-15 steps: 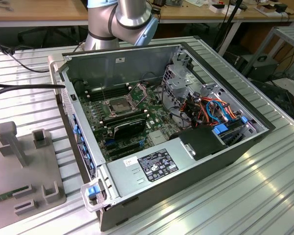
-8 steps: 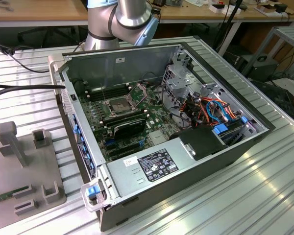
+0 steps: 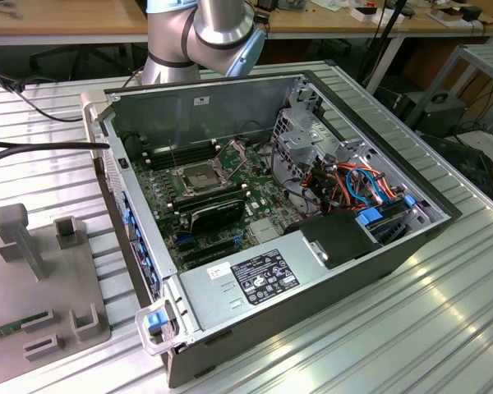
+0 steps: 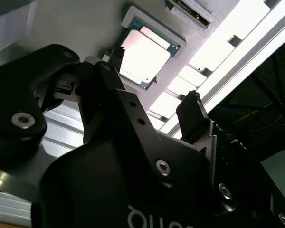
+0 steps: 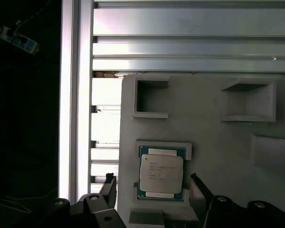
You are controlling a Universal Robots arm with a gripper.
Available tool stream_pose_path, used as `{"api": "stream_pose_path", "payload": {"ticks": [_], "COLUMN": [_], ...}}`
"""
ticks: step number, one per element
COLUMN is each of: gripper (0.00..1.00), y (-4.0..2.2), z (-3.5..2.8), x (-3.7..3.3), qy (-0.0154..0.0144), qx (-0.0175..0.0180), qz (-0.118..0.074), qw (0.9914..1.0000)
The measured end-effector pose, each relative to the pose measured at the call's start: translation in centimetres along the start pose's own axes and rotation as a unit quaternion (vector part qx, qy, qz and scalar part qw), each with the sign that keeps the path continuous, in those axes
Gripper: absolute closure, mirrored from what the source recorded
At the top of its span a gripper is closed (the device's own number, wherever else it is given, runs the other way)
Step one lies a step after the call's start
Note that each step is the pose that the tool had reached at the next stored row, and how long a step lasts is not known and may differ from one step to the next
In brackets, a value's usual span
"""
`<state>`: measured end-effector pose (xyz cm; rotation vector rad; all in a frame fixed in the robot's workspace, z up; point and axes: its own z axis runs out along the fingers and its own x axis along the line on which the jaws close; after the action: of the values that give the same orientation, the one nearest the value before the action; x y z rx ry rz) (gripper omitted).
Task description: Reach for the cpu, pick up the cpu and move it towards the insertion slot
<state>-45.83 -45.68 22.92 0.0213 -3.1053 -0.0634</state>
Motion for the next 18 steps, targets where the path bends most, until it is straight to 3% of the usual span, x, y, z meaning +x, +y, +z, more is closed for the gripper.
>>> {"api": "stream_pose_path", "payload": {"ticks": [5, 12, 16, 18], "gripper": [0.28, 0.28, 0.28, 0.28], "y": [-0.04, -0.33, -0.37, -0.38], "z": [0.24, 1.6, 2.33, 2.81], "x": [-0.01, -0.23, -1.01, -1.07], "qy": [-0.0001, 0.0, -0.0001, -0.0001], "qx": [-0.0001, 0.0, -0.0001, -0.0001], "qz": [0.0, 0.001, 0.002, 0.003], "qw": [1.0, 1.0, 1.0, 1.0]}}
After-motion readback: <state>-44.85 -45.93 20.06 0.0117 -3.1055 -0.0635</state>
